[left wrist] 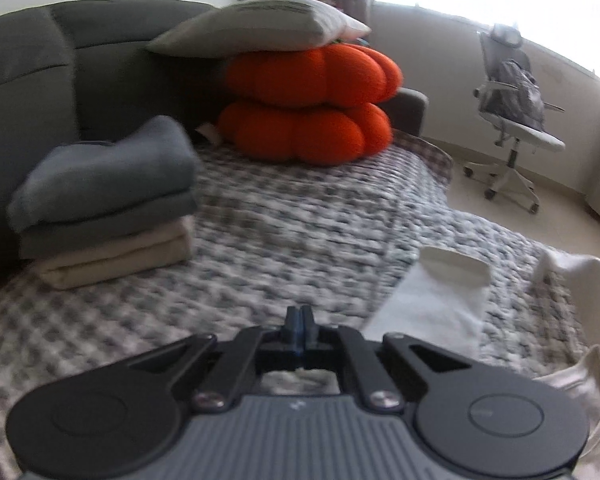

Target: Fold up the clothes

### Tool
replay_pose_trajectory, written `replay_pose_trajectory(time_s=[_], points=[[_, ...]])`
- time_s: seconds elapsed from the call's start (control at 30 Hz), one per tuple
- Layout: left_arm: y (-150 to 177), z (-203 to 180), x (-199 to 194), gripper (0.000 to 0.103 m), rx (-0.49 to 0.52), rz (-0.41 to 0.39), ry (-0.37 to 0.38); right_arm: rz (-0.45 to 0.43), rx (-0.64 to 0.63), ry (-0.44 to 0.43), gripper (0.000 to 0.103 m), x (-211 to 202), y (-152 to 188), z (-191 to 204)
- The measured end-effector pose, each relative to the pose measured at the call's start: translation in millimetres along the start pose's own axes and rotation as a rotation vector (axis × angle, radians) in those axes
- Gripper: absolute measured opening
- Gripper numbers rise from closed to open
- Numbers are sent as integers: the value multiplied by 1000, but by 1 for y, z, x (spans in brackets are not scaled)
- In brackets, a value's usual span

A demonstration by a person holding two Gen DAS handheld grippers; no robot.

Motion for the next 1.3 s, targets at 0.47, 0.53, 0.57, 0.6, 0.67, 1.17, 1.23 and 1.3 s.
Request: replay_pose_trajectory(time_s=[0.47, 0.53, 0.57, 0.6, 0.67, 1.17, 1.23, 1.3], points=[[16, 47, -20, 0, -19, 62, -109, 7, 164, 55, 1, -52, 15, -80], [16, 53, -18, 1, -56, 92, -108, 20, 171, 33, 3, -54, 18, -79], [16, 55, -18, 3, -79, 105, -98, 26, 174, 22, 12, -55, 19, -78], [16, 54, -19, 5, -100, 113, -76, 28, 168, 16, 14, -56, 19, -75], [15, 50, -24, 27, -121, 118, -30, 35, 150, -5, 16, -55, 18, -68], [24, -38, 10, 64, 89, 204, 98, 101, 77, -64, 55, -3, 13, -17], [29, -43, 19, 64, 96, 219, 100, 118, 80, -59, 55, 6, 16, -16], [32, -45, 23, 63, 92, 219, 101, 136, 84, -49, 55, 15, 18, -16]])
Point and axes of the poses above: each gripper's, at about its wrist camera, not at the fingertips, and x roughly the way its jaws point, z to its left, y to its underside, the point moved 7 cm from there along x, roughly the way its jaws point, and after that the axes turned 5 degrees about z, right-handed, at the moved point
